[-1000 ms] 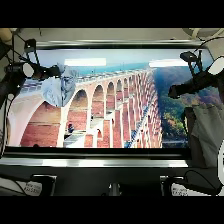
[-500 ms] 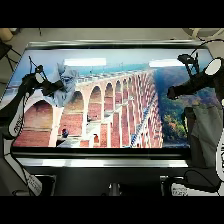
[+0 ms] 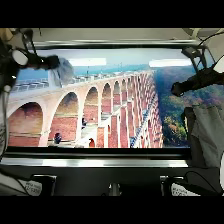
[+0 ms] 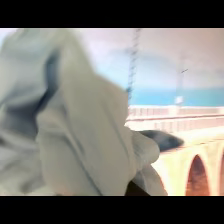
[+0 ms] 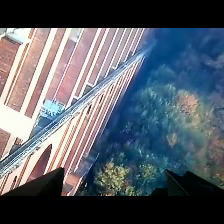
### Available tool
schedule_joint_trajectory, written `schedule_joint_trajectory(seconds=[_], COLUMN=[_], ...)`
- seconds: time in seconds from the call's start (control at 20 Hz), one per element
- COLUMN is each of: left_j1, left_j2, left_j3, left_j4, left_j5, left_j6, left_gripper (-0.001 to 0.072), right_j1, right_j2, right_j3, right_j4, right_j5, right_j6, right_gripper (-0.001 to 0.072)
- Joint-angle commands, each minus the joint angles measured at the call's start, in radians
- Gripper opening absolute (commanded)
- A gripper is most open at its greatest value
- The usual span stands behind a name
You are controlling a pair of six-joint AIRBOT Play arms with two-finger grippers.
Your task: Fold the shirts.
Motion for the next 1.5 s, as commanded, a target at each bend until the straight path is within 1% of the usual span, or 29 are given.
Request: schedule_joint_trajectory(seconds=[0.0,0.15,0.25,0.3,0.45,0.55,0.65,0.75,0.8,0.85,0.9,0.95,1.0,1.2,1.25,1.35,1.4,1.45], left_j1=[-0.119,-0.274,-0.393,-0.456,-0.626,-0.720,-0.787,-0.823,-0.825,-0.821,-0.815,-0.801,-0.781,-0.613,-0.557,-0.455,-0.415,-0.381], left_j2=[0.287,0.416,0.425,0.419,0.401,0.390,0.389,0.388,0.387,0.385,0.383,0.386,0.392,0.441,0.456,0.482,0.488,0.496], left_j3=[0.007,0.006,0.003,-0.021,-0.184,-0.359,-0.566,-0.773,-0.850,-0.897,-0.911,-0.898,-0.866,-0.649,-0.609,-0.599,-0.619,-0.661], left_j4=[-0.011,-0.011,-0.011,-0.011,-0.011,-0.012,-0.011,-0.011,-0.013,-0.015,-0.014,-0.014,-0.010,-0.011,-0.011,-0.011,-0.018,-0.051], left_j5=[-0.063,-0.181,-0.250,-0.255,-0.247,-0.246,-0.198,-0.085,-0.023,0.017,0.027,0.022,0.002,-0.149,-0.195,-0.310,-0.374,-0.428], left_j6=[0.134,0.148,0.153,0.166,0.301,0.351,0.373,0.388,0.371,0.332,0.296,0.268,0.245,0.232,0.210,0.172,0.151,0.149], left_gripper=[0.0029,0.0029,0.0029,0.0029,0.0029,0.0028,0.0028,0.0028,0.0029,0.0040,0.0229,0.0512,0.0671,0.0678,0.0678,0.0677,0.0676,0.0677], right_j1=[0.000,0.000,0.000,0.000,0.000,0.000,0.000,0.000,0.000,0.000,0.000,0.000,0.000,0.000,0.000,0.000,0.000,0.000], right_j2=[0.128,0.289,0.386,0.429,0.502,0.505,0.488,0.455,0.435,0.410,0.385,0.354,0.323,0.201,0.180,0.160,0.160,0.160], right_j3=[0.042,0.043,0.043,0.043,0.043,0.042,0.024,-0.034,-0.072,-0.123,-0.174,-0.229,-0.267,-0.296,-0.296,-0.321,-0.353,-0.401], right_j4=[0.006,0.007,0.000,0.000,-0.008,-0.024,-0.046,-0.027,-0.001,0.031,0.056,0.083,0.108,0.167,0.167,0.190,0.225,0.286], right_j5=[-0.015,-0.006,0.011,0.027,0.119,0.207,0.271,0.269,0.260,0.239,0.212,0.179,0.161,0.173,0.185,0.198,0.196,0.195], right_j6=[-0.008,0.017,0.031,0.053,0.073,0.080,0.101,0.130,0.129,0.128,0.115,0.096,0.085,0.014,0.006,0.003,-0.014,-0.036], right_gripper=[0.0669,0.0669,0.0669,0.0669,0.0669,0.0669,0.0669,0.0670,0.0670,0.0670,0.0670,0.0671,0.0671,0.0672,0.0672,0.0671,0.0671,0.0671])
